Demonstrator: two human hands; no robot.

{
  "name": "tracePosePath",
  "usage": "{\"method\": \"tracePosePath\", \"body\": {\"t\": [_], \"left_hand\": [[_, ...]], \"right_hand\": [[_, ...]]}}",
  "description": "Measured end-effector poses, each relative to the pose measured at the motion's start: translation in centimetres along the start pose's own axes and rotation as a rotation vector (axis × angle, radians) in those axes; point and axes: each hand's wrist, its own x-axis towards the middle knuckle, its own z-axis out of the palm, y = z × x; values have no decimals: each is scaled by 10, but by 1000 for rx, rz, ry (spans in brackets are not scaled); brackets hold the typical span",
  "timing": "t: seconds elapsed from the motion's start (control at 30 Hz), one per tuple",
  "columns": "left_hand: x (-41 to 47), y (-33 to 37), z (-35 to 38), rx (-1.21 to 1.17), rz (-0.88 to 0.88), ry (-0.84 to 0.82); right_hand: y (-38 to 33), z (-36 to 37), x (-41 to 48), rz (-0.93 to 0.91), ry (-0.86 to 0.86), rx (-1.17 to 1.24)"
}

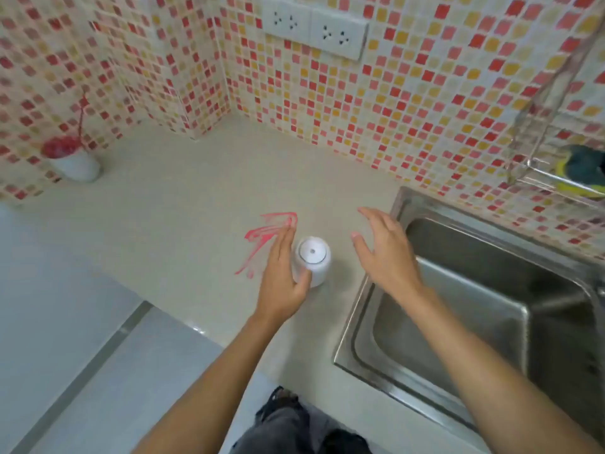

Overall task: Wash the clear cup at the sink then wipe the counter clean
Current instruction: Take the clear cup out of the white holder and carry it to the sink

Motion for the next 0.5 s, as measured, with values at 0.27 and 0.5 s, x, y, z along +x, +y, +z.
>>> {"method": "tracePosePath", "body": {"t": [0.27,0.5], "left_hand": [[-17,-48,36,-140,-120,-77],[-4,-60,60,-152,-253,-24]], "right_hand": [[-35,53,-11,97,-246,-25],[-49,81,-8,154,-298,-154]]}}
